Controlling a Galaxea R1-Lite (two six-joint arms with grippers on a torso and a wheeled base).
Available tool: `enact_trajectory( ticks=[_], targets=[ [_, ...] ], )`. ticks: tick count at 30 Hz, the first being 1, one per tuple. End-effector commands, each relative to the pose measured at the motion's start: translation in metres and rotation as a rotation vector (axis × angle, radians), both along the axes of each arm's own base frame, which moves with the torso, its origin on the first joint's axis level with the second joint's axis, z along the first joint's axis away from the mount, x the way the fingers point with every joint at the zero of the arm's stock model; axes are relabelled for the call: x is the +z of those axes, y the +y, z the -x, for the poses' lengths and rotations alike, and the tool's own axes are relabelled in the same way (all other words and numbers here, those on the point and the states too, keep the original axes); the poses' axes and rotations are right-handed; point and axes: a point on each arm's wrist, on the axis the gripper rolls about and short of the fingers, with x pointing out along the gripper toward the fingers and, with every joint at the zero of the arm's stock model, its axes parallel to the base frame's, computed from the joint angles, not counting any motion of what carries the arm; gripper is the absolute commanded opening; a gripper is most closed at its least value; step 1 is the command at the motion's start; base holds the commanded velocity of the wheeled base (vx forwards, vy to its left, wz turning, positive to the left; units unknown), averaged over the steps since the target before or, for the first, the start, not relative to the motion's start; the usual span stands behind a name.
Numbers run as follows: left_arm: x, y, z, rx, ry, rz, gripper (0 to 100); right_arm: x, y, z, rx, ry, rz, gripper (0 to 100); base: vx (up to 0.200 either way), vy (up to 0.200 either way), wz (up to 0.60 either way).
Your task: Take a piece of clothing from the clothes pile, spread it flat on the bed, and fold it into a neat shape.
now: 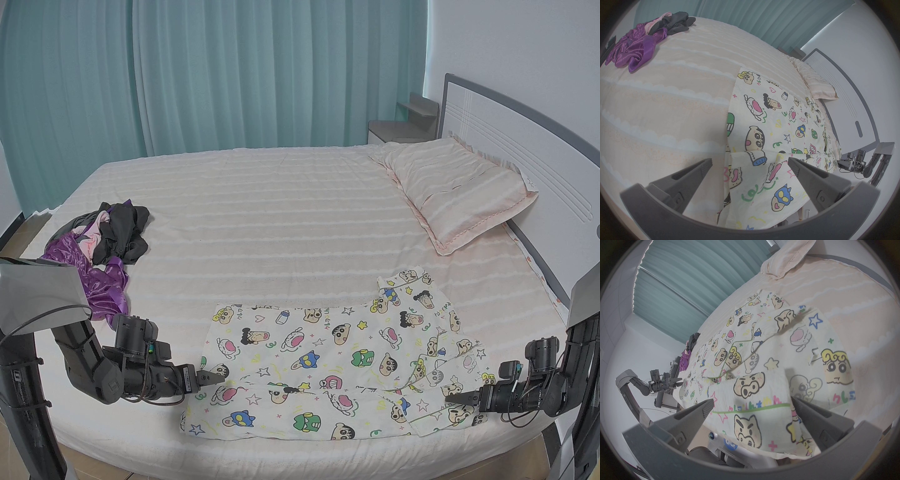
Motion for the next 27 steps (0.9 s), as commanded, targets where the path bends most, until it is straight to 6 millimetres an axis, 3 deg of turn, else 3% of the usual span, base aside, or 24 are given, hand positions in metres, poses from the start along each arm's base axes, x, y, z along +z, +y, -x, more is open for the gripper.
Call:
enact_trajectory(
  ticks=[1, 20, 27],
  targets=[
    [-0.002, 0.000, 0.000, 0.000, 0.004, -0.003, 100, -0.008, 0.000, 0.002, 0.005, 0.035, -0.008, 0, 0.000, 0.000, 0.00],
    [-0.011, -0.004, -0.001, 0.007, 0.017, -0.056, 100, 0.010, -0.003, -0.012, -0.079, -0.157, -0.049, 0, 0.000, 0.000, 0.00],
    [-0.012, -0.004, 0.001, 0.007, 0.024, -0.058, 100, 0.003, -0.004, -0.015, -0.089, -0.147, -0.045, 0, 0.000, 0.000, 0.00]
  ],
)
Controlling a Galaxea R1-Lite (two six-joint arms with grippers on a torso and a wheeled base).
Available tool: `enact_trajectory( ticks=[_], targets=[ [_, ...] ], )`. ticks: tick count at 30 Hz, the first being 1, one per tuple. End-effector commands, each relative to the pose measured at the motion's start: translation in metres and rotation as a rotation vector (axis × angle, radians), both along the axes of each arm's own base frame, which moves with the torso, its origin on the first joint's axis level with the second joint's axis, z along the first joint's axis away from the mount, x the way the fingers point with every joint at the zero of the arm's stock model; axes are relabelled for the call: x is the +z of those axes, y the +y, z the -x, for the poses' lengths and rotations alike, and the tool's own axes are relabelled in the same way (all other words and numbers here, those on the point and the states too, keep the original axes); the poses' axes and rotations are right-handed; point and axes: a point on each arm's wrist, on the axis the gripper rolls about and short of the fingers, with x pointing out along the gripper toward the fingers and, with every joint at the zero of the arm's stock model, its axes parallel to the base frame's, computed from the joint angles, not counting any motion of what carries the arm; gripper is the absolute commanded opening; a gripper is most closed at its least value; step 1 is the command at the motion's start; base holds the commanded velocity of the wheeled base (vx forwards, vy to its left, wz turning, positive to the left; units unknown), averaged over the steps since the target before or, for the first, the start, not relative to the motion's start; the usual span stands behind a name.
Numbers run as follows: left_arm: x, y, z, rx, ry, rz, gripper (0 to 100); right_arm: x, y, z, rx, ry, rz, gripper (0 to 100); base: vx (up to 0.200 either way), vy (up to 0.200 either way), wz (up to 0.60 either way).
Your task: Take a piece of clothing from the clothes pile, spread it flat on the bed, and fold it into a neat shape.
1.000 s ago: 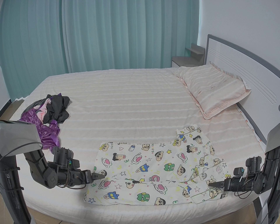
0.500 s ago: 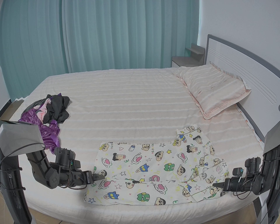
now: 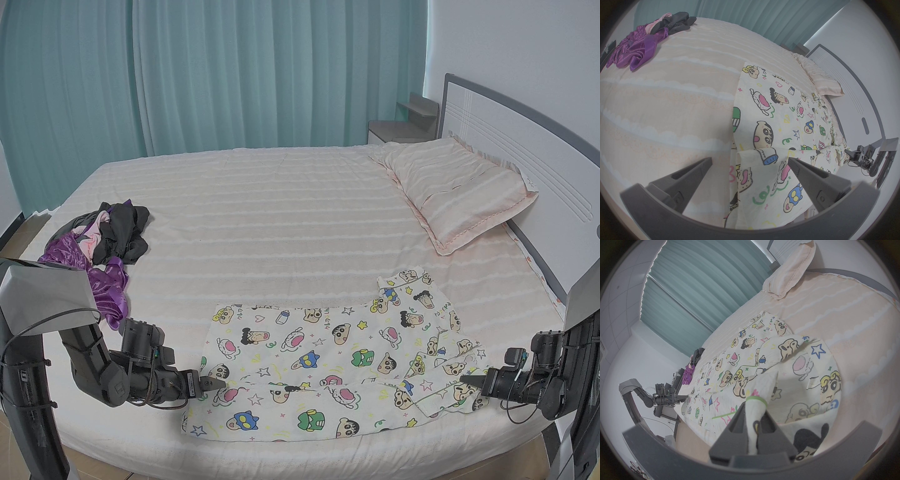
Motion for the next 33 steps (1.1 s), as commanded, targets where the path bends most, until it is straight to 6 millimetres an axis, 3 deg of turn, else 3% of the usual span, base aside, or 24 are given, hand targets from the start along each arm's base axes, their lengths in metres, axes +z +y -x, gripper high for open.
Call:
enact_trajectory(
  ticks=[1, 8, 9, 15, 23, 26, 33],
  targets=[
    [-0.001, 0.000, 0.001, 0.001, 0.007, -0.002, 100, -0.009, 0.000, -0.003, -0.012, 0.018, 0.010, 0, 0.000, 0.000, 0.00],
    [-0.001, 0.001, 0.002, 0.008, 0.006, -0.008, 100, -0.016, 0.000, -0.010, -0.042, 0.020, 0.040, 0, 0.000, 0.000, 0.00],
    [-0.001, 0.001, 0.002, 0.008, 0.006, -0.008, 100, -0.016, -0.001, -0.010, -0.043, 0.020, 0.041, 100, 0.000, 0.000, 0.00],
    [0.005, 0.008, 0.006, 0.038, 0.007, 0.008, 100, -0.008, -0.001, -0.010, -0.050, -0.004, 0.039, 100, 0.000, 0.000, 0.00],
    [0.038, 0.038, 0.022, 0.135, -0.043, 0.102, 100, 0.018, -0.005, -0.014, -0.164, -0.056, -0.025, 100, 0.000, 0.000, 0.00],
    [0.043, 0.039, 0.035, 0.167, -0.027, 0.133, 100, 0.022, -0.007, -0.015, -0.197, -0.061, -0.041, 100, 0.000, 0.000, 0.00],
    [0.056, 0.038, 0.043, 0.271, -0.048, 0.229, 100, 0.023, -0.008, -0.016, -0.201, -0.068, -0.044, 100, 0.029, 0.000, 0.00]
  ],
)
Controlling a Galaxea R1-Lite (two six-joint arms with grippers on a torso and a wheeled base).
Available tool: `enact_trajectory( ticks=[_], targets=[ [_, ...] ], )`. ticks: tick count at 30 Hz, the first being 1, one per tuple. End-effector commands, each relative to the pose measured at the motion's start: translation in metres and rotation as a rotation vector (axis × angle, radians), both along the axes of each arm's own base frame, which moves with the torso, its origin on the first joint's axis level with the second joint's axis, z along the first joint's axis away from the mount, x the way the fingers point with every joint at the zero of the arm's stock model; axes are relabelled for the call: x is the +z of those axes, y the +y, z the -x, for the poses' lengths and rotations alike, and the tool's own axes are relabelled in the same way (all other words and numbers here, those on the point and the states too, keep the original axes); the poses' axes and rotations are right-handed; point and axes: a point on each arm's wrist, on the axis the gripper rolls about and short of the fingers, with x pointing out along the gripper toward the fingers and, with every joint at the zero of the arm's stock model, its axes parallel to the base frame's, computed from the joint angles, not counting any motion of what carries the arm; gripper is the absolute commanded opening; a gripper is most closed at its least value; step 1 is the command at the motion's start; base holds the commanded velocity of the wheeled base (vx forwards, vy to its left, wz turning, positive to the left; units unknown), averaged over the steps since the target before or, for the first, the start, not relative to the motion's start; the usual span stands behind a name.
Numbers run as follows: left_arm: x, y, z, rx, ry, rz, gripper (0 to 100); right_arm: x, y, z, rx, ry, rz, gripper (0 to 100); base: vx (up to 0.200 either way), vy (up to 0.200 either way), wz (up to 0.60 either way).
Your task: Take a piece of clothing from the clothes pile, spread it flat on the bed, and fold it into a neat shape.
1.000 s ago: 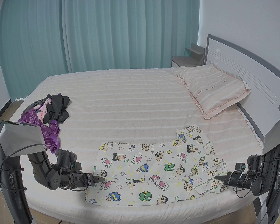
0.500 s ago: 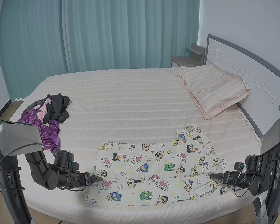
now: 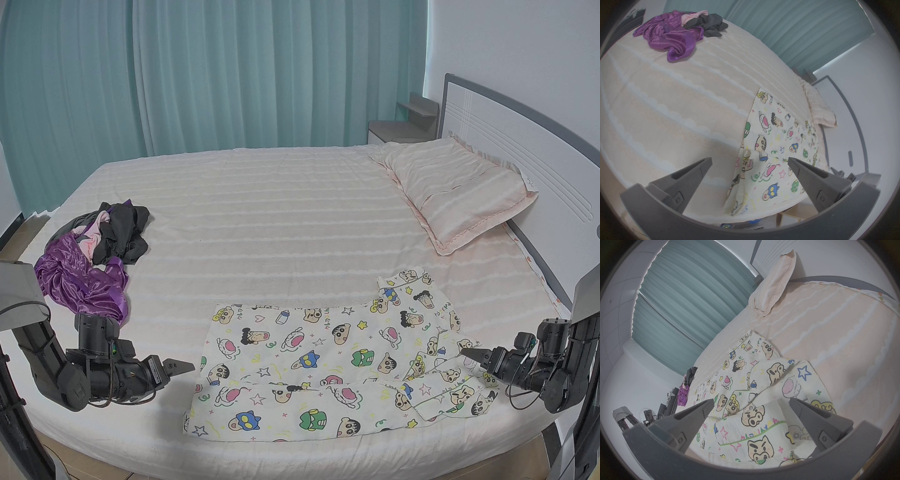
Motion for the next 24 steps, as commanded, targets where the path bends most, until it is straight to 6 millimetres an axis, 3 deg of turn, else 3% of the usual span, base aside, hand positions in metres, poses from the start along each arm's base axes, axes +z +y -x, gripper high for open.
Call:
enact_trajectory(
  ticks=[1, 5, 17, 24],
  targets=[
    [0.014, 0.000, 0.008, 0.043, -0.035, 0.038, 100, 0.006, -0.001, -0.002, -0.005, -0.038, 0.004, 100, 0.200, 0.000, 0.00],
    [0.015, 0.001, 0.011, 0.056, -0.036, 0.048, 100, 0.007, 0.000, -0.002, -0.004, -0.040, 0.003, 100, 0.200, 0.000, 0.00],
    [0.012, 0.000, 0.018, 0.055, -0.040, 0.055, 100, 0.007, 0.001, -0.003, 0.001, -0.043, 0.001, 100, 0.000, 0.000, 0.00],
    [0.011, -0.003, 0.020, 0.044, -0.028, 0.055, 100, 0.008, 0.001, -0.003, 0.002, -0.045, 0.004, 100, 0.000, -0.200, 0.00]
  ],
)
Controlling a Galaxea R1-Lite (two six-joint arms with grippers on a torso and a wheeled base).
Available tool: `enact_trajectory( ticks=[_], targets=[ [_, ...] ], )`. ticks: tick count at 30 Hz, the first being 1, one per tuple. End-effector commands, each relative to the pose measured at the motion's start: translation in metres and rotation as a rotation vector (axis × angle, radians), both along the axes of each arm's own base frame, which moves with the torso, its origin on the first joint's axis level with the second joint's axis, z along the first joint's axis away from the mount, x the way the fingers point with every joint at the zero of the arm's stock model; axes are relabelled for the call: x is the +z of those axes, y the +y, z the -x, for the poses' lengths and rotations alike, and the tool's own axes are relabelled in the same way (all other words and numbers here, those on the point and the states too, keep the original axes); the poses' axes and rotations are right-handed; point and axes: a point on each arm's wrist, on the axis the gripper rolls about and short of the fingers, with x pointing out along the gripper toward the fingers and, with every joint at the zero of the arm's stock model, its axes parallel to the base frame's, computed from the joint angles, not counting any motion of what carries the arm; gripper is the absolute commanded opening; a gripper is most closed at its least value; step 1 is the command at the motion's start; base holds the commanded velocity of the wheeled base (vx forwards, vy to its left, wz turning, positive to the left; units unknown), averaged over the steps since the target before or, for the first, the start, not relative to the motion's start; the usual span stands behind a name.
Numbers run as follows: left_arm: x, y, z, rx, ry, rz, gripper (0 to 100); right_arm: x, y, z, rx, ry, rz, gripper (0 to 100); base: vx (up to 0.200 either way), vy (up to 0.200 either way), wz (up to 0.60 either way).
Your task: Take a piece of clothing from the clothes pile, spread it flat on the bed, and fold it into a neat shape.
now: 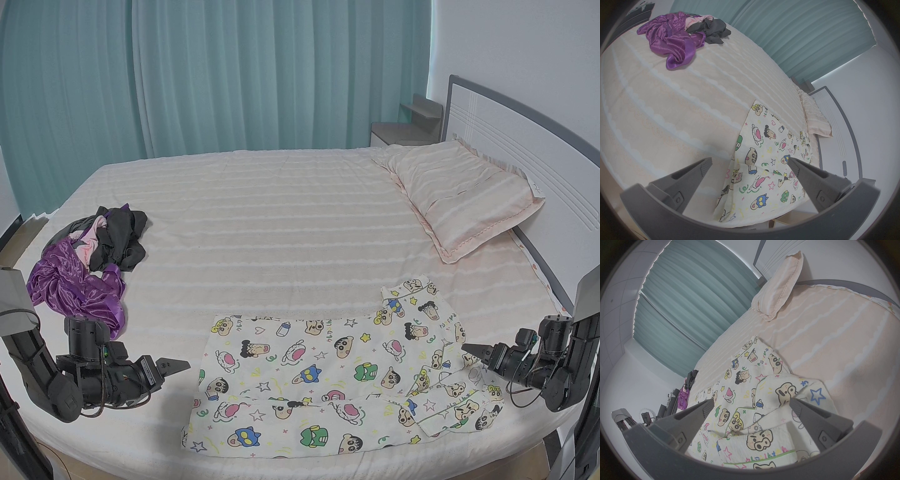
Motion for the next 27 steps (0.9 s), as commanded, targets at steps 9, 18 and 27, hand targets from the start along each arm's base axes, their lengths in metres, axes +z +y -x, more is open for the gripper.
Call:
enact_trajectory(
  ticks=[9, 18, 27],
  targets=[
    [0.000, -0.005, 0.003, -0.020, 0.005, -0.002, 100, 0.001, 0.001, -0.001, 0.006, -0.015, 0.003, 100, 0.000, -0.178, 0.00],
    [0.019, -0.003, -0.024, 0.083, -0.167, -0.070, 100, 0.003, 0.006, -0.001, 0.009, -0.019, 0.014, 100, 0.000, 0.000, 0.00],
    [-0.005, 0.007, -0.122, 0.201, -0.154, -0.154, 100, 0.005, 0.023, -0.003, -0.047, -0.006, 0.034, 100, 0.000, 0.000, 0.00]
  ],
)
